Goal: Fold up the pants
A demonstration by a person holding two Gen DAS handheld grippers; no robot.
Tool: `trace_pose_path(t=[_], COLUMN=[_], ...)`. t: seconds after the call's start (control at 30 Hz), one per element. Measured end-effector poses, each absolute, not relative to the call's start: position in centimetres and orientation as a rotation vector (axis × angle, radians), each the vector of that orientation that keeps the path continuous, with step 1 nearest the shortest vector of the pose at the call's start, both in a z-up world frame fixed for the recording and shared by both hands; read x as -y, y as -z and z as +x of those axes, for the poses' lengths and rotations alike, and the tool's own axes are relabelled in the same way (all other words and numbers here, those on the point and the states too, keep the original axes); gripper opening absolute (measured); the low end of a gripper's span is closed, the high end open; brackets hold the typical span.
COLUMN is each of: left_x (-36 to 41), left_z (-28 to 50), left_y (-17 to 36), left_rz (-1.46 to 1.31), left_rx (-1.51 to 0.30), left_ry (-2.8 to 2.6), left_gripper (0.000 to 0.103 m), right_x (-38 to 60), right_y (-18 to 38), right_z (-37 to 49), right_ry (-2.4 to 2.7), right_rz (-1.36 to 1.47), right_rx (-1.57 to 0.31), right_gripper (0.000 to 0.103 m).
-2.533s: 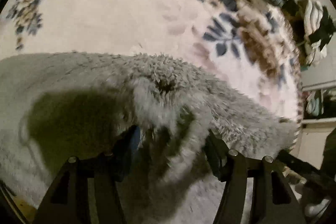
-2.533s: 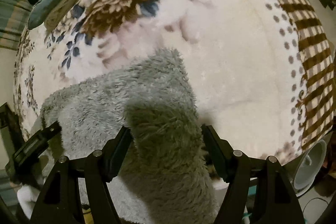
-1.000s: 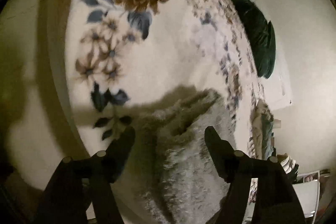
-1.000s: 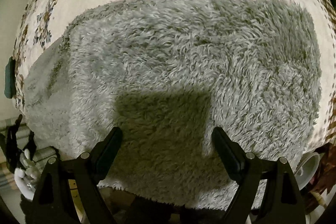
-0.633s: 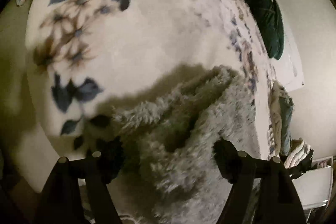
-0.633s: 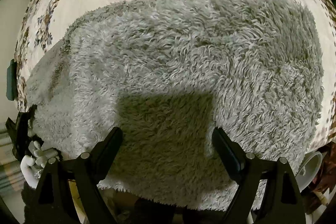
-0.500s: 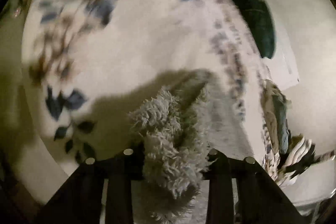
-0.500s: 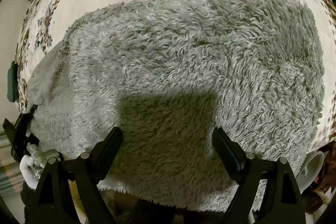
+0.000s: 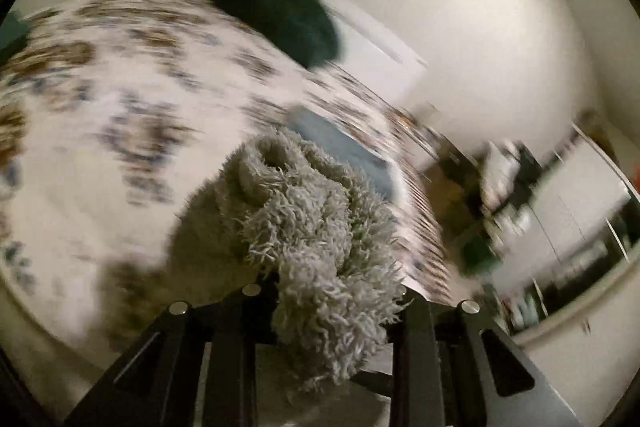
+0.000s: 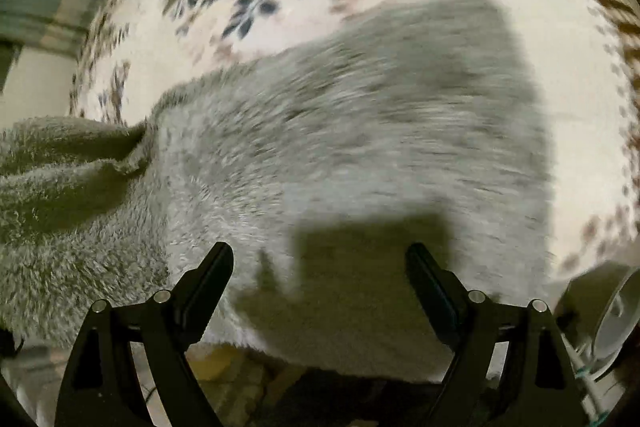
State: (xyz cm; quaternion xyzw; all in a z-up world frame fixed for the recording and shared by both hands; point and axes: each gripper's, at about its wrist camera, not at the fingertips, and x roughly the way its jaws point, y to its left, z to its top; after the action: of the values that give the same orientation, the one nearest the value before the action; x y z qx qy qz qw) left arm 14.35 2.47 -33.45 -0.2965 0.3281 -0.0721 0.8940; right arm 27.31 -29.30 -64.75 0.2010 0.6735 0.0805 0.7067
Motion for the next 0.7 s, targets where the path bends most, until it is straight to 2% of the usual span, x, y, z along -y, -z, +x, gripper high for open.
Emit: trace_pose_path(t=[0.2, 0.37, 0.43, 0.47, 0.5, 0.57, 0.7], left_x=[12.7, 22.9, 25.4, 26.1, 26.4, 26.8, 25.8], left_z=[17.7, 20.0, 20.6, 20.7, 20.7, 20.8, 20.3], left_y=[35.6, 41.9, 43.8, 44.4, 44.6, 44.6, 42.6], left_rz=[-0.475, -0.32, -0.241, -0.223, -0.22, -0.253, -0.318], left_rx=[-0.812, -1.034, -1.099, -1.122, -1.133, -1.157, -1.168], left_ry=[0.383, 0.46, 0.451, 0.445, 0.449, 0.47, 0.508], left_gripper=[0.022, 0.025, 0.036, 0.05, 0.074, 0.095, 0.095], right_x=[38.6, 46.9, 49.7, 51.0, 51.6, 53.1, 55.0], right_y=[63.8, 65.0, 65.4, 65.7, 65.8, 65.9, 65.0], right_z=[24.5, 21.3, 20.0, 19.4, 19.3, 18.8, 19.0], right_ry=[-0.055, 0.083, 0.129, 0.148, 0.16, 0.178, 0.155], right_rz=[0.506, 0.565, 0.574, 0.575, 0.577, 0.599, 0.699], right_rx=[-1.459, -1.469, -1.474, -1.477, -1.48, -1.474, -1.426], right_gripper=[0.089, 0.09, 0.09, 0.09, 0.089, 0.089, 0.09])
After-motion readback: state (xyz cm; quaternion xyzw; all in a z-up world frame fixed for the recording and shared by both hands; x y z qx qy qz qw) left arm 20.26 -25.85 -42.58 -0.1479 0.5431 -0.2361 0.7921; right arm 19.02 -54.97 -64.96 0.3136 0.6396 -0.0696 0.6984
